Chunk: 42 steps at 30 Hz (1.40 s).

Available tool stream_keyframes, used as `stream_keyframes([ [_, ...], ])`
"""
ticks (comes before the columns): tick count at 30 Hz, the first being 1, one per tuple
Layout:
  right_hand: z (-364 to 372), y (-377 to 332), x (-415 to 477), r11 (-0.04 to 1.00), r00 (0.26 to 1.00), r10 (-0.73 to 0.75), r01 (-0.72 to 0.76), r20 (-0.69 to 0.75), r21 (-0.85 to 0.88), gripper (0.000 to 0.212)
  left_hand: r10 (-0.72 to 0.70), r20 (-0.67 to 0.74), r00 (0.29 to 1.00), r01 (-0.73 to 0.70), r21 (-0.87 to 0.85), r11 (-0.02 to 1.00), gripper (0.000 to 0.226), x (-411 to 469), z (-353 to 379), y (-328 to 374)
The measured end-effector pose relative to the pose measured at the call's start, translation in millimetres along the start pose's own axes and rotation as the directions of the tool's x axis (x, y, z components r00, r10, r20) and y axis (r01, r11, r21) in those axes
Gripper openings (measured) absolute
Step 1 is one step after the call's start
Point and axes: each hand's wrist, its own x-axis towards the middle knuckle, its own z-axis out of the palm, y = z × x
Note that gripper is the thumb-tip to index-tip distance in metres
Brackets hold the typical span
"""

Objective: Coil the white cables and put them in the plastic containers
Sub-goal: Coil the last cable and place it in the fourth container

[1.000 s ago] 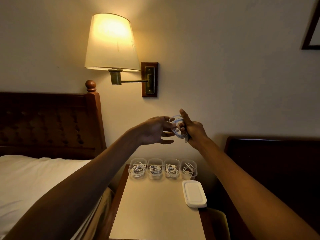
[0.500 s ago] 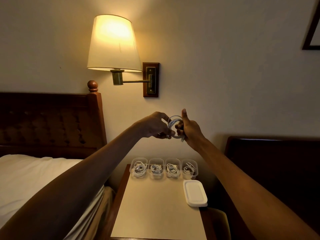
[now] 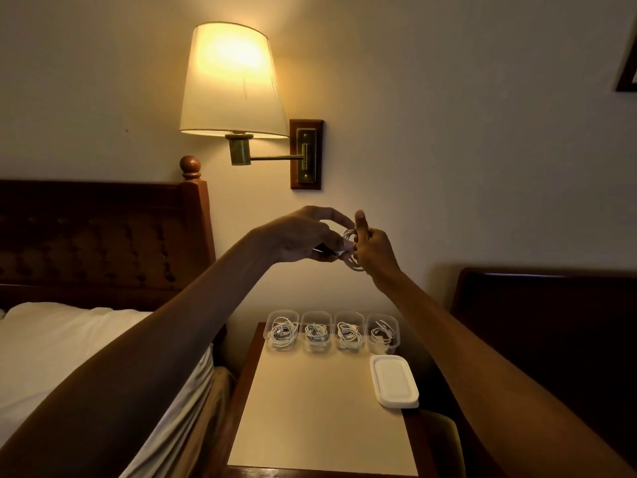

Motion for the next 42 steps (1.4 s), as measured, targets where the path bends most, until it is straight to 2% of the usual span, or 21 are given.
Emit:
stream_keyframes([
  [3,0,1,-1,0.997,0.995,0.061,-0.063,0.075,0.036,0.061,0.000,-0.050,0.999,-0.003,-0.042,0.999,0.038,4,-8,-13],
  [7,3,10,-8,0.999,0.992,0.015,-0.021,0.125,0.042,0.053,0.007,-0.045,0.999,-0.003,0.085,0.996,0.037,6,-11,-19],
  [10,7,17,-11,0.991,0.987,-0.088,0.074,0.135,0.107,0.038,0.106,0.015,0.994,-0.107,0.096,0.990,0.034,7,-4,-15],
  [13,4,17,-8,0.992,0.996,-0.055,0.046,0.076,0.114,0.040,0.154,0.101,0.983,-0.163,0.083,0.983,0.030,4,-12,-16],
  [17,-3,17,-1,0.991,0.995,-0.004,-0.009,0.098,0.132,0.050,0.044,0.219,0.975,-0.065,0.088,0.994,0.034,0,-34,-28],
  [21,1,20,-2,0.986,0.995,0.053,-0.065,0.080,0.155,0.052,-0.059,0.256,0.965,-0.018,0.290,0.957,0.035,1,-36,-31],
  [26,9,26,-4,0.983,0.993,0.113,-0.118,0.045,0.138,0.049,-0.244,0.311,0.919,0.092,0.434,0.896,0.034,2,-39,-25],
  [28,9,27,-4,0.982,0.992,0.124,-0.128,0.037,0.138,0.048,-0.267,0.335,0.904,0.090,0.461,0.883,0.033,4,-42,-27],
  [31,3,28,-3,0.979,0.989,0.143,-0.147,0.035,0.141,0.050,-0.202,0.245,0.948,0.038,0.544,0.838,0.022,9,-44,-34],
  [33,0,26,-2,0.979,0.985,0.147,-0.158,0.094,0.127,0.053,-0.116,0.104,0.988,0.014,0.685,0.729,0.018,15,-43,-43],
  [35,-2,22,-1,0.969,0.974,0.153,-0.181,0.165,0.167,0.054,0.075,-0.035,0.997,-0.015,0.818,0.576,0.016,22,-43,-55],
  [36,-2,20,0,0.957,0.968,0.153,-0.195,0.200,0.212,0.054,0.193,-0.080,0.978,-0.035,0.846,0.532,0.014,25,-43,-62],
  [37,-2,18,0,0.942,0.962,0.147,-0.207,0.231,0.262,0.054,0.286,-0.114,0.951,-0.058,0.846,0.530,0.013,26,-42,-68],
  [38,-3,17,0,0.925,0.956,0.138,-0.218,0.259,0.312,0.053,0.334,-0.148,0.931,-0.082,0.806,0.586,0.014,26,-42,-74],
  [39,-3,15,0,0.901,0.950,0.125,-0.229,0.286,0.368,0.051,0.335,-0.188,0.923,-0.111,0.704,0.702,0.015,26,-41,-78],
  [40,-3,15,0,0.870,0.944,0.108,-0.242,0.313,0.430,0.050,0.297,-0.228,0.927,-0.142,0.520,0.842,0.016,25,-38,-81],
  [41,-3,14,0,0.835,0.938,0.087,-0.253,0.336,0.489,0.048,0.240,-0.258,0.936,-0.169,0.267,0.949,0.017,24,-33,-83],
  [42,-2,13,1,0.808,0.935,0.067,-0.256,0.349,0.531,0.048,0.170,-0.282,0.944,-0.178,-0.003,0.984,0.019,22,-25,-83],
])
